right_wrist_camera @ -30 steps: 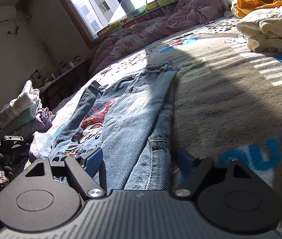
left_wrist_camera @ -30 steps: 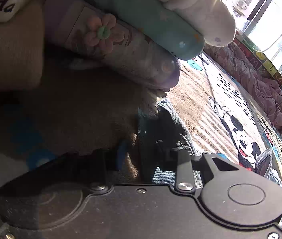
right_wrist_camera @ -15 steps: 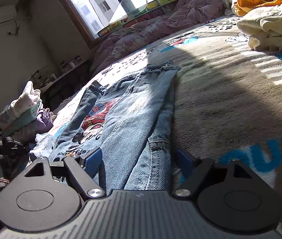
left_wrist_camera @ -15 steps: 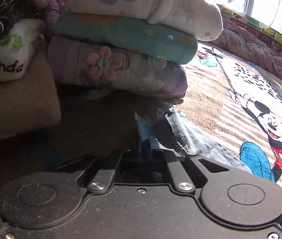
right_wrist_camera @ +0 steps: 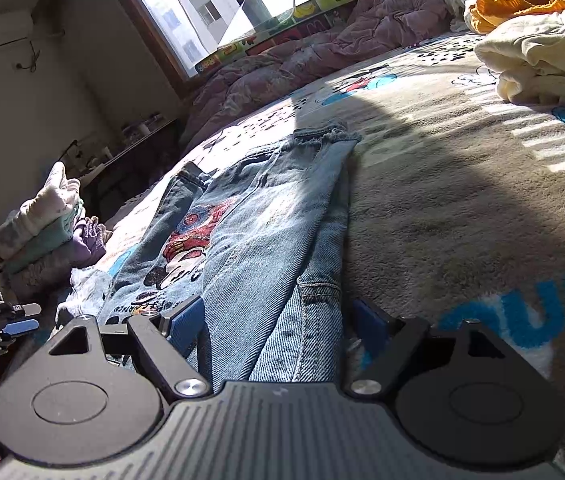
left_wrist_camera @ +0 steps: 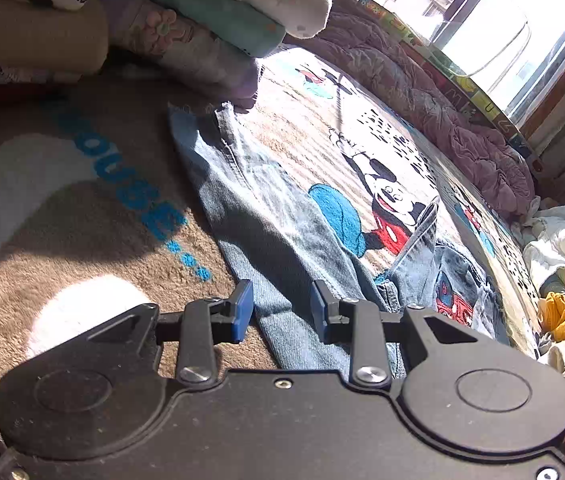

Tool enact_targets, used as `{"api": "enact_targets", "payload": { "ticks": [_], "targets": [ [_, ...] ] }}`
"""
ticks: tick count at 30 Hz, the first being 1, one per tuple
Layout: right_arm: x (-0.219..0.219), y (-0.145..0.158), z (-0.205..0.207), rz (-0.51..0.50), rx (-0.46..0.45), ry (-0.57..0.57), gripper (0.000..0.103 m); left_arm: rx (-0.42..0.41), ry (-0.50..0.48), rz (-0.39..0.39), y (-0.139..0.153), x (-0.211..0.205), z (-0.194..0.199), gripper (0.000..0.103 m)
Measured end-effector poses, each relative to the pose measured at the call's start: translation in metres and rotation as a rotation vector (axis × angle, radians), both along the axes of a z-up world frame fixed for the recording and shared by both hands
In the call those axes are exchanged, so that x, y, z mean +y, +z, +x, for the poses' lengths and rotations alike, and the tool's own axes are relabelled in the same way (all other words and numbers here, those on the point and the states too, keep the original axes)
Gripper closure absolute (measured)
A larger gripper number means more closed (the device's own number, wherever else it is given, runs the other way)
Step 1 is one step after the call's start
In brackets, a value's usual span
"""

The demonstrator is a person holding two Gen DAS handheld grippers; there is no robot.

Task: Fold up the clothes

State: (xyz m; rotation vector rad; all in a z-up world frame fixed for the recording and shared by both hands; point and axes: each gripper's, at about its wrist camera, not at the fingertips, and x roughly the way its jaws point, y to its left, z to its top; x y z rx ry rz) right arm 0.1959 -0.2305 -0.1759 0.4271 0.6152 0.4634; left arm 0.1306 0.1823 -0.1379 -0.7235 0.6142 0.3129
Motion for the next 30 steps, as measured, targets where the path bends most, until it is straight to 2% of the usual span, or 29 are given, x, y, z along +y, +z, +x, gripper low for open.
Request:
{"api": "enact_targets", "payload": {
  "ticks": [1,2,3,4,7,10,12,13,14,15,16,20,21,22,23,24,25,26,29,30],
  "targets": [
    [0.0,0.0,0.0,-0.003,-0.001,-0.001,0.023,0.011,-0.006,-0.04,-0.008,-0.006,-0.001,0.074],
    [0.001,0.0,0.0,-0.005,-0.002,-0.002,0.023,0.015,-0.006,-0.044,-0.011,-0.011,-0.002,0.08],
    [0.001,0.0,-0.001,-0.008,-0.003,-0.003,0.023,0.018,-0.006,-0.048,-0.014,-0.016,-0.004,0.101],
    [0.001,0.001,-0.001,-0.01,-0.004,-0.004,0.023,0.016,-0.002,-0.051,-0.015,-0.02,-0.006,0.103],
    [-0.001,0.001,-0.004,-0.006,-0.006,-0.011,0.023,-0.024,0.036,-0.048,-0.001,-0.021,-0.025,0.103],
    [-0.002,0.002,-0.007,-0.003,-0.007,-0.017,0.023,0.044,0.024,-0.015,-0.006,-0.022,-0.022,0.099],
    [-0.003,0.002,-0.009,-0.003,-0.008,-0.02,0.023,0.052,0.052,0.02,-0.003,-0.021,-0.027,0.095],
    [-0.003,0.003,-0.01,-0.003,-0.009,-0.022,0.023,0.05,0.068,0.077,0.004,-0.024,-0.032,0.09],
    [-0.003,0.003,-0.011,-0.002,-0.01,-0.024,0.023,0.041,0.071,0.134,0.012,-0.029,-0.037,0.08],
    [-0.004,0.003,-0.012,-0.003,-0.011,-0.026,0.023,0.01,0.042,0.189,0.02,-0.037,-0.041,0.08],
    [-0.004,0.004,-0.013,-0.004,-0.013,-0.028,0.023,-0.022,0.008,0.231,0.027,-0.045,-0.043,0.08],
    [-0.004,0.005,-0.016,-0.013,-0.02,-0.036,0.023,-0.137,-0.189,0.257,0.026,-0.073,-0.039,0.08],
    [-0.004,0.005,-0.016,-0.015,-0.022,-0.04,0.024,-0.136,-0.231,0.283,0.019,-0.079,-0.037,0.079],
    [-0.004,0.006,-0.017,-0.017,-0.025,-0.044,0.024,-0.071,-0.267,0.309,0.007,-0.084,-0.03,0.079],
    [-0.004,0.006,-0.018,-0.018,-0.027,-0.048,0.024,0.016,-0.263,0.302,-0.007,-0.082,-0.025,0.08],
    [-0.005,0.006,-0.019,-0.019,-0.029,-0.052,0.024,0.008,-0.225,0.272,-0.013,-0.077,-0.03,0.086],
    [-0.005,0.006,-0.02,-0.02,-0.031,-0.056,0.024,-0.002,-0.196,0.253,-0.015,-0.073,-0.035,0.086],
    [-0.006,0.006,-0.02,-0.021,-0.031,-0.059,0.025,-0.02,-0.194,0.263,-0.009,-0.075,-0.039,0.091],
    [-0.008,0.004,-0.022,-0.022,-0.028,-0.063,0.027,-0.098,-0.226,0.271,0.008,-0.083,-0.046,0.091],
    [-0.007,0.003,-0.023,-0.024,-0.029,-0.063,0.027,-0.123,-0.248,0.299,0.014,-0.09,-0.047,0.091]
  ]
}}
